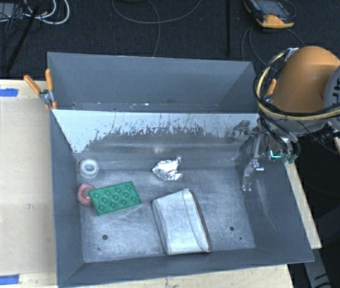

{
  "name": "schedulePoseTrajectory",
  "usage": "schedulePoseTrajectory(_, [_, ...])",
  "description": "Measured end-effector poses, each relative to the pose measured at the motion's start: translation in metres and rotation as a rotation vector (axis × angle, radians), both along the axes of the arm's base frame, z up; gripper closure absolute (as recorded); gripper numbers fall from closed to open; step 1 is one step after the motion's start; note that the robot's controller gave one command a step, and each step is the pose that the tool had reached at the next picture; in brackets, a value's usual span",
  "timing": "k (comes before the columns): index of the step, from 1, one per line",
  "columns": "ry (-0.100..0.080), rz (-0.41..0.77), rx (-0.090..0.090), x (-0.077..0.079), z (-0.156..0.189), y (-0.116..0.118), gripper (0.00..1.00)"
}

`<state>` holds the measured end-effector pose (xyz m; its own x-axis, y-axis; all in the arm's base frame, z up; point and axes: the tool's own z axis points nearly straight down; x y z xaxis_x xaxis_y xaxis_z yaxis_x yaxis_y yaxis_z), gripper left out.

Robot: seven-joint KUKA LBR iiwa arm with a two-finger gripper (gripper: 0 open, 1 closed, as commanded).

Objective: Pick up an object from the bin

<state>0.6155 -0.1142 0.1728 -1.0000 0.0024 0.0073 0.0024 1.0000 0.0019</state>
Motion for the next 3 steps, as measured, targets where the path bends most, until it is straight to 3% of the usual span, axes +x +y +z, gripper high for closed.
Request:
schedulePoseTrajectory(1, [-0.001,0.116,0.002,-0.013,-0.099,0.05,0.0])
schedulePoseTrajectory(2, [-0.016,0.24,-0.004,0.001,-0.1,0.11,0.0])
schedulePoseTrajectory(3, [-0.01,0.377,0.002,-0.001,-0.09,0.166,0.0])
